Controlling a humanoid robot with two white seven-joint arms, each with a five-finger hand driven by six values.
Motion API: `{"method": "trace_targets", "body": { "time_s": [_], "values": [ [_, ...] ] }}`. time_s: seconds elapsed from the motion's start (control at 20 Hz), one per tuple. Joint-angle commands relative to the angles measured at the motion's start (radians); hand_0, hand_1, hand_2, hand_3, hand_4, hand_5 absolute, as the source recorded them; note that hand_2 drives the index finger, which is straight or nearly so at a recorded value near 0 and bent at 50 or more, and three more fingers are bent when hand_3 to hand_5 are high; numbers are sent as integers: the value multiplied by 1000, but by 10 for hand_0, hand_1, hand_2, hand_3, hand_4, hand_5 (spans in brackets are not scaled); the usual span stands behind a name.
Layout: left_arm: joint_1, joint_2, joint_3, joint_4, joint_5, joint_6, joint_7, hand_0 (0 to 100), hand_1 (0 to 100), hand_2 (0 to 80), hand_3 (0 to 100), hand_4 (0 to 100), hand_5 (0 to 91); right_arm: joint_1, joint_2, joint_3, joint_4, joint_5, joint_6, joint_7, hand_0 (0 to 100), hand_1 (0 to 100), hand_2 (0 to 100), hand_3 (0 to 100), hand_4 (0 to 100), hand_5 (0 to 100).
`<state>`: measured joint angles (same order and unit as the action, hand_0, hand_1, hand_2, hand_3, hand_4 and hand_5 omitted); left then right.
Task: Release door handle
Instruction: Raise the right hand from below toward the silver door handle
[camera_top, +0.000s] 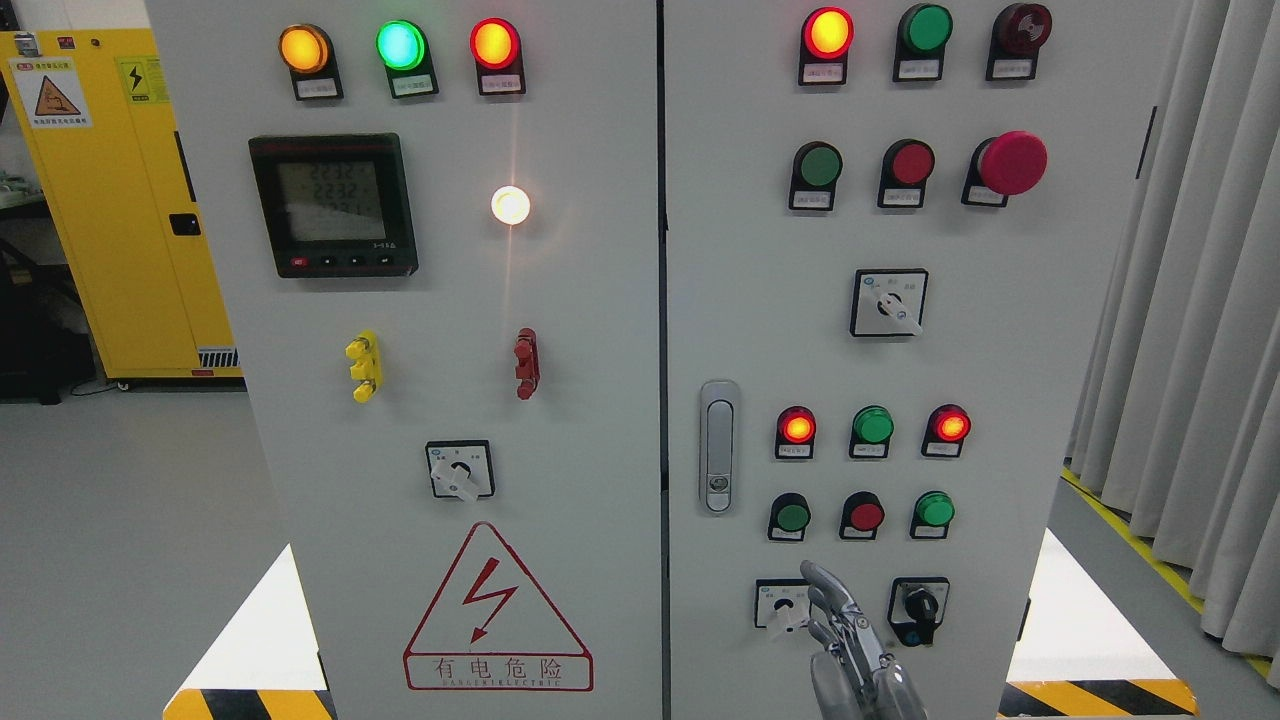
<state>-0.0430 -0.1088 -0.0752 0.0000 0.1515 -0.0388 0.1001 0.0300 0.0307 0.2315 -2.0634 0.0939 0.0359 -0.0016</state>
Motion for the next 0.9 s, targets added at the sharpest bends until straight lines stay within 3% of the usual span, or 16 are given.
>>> {"method": "trace_targets", "body": {
  "time_s": [0.0,0.4,0.5,0.55,0.6,0.7,0.75,0.85],
  "values": [
    [0,0,0,-12,0,0,0,120,556,0,0,0,0,7,-18,-1,-4,15,4,-8,383,140,0,0,0,0],
    [0,0,0,-12,-1,0,0,120,556,0,0,0,0,-1,-18,0,-4,45,4,-8,374,143,0,0,0,0],
    [0,0,0,-12,0,0,0,120,556,0,0,0,0,-2,-12,15,-3,157,4,-8,309,247,0,127,130,0],
    [0,0,0,-12,-1,0,0,120,556,0,0,0,0,-4,-9,31,-1,238,4,-8,286,330,0,326,399,267],
    [0,0,0,-12,-1,0,0,120,556,0,0,0,0,-4,-8,38,3,319,4,-8,299,367,0,466,533,477],
    [0,0,0,-12,-1,0,0,120,556,0,0,0,0,-4,-8,42,9,453,4,-11,364,387,0,579,662,640],
    [0,0,0,-12,-1,0,0,120,556,0,0,0,0,-5,-8,43,15,505,4,-15,389,398,0,710,794,837],
    [0,0,0,-12,-1,0,0,120,556,0,0,0,0,-25,-6,46,31,597,2,-23,404,396,0,736,836,893]
  ]
}}
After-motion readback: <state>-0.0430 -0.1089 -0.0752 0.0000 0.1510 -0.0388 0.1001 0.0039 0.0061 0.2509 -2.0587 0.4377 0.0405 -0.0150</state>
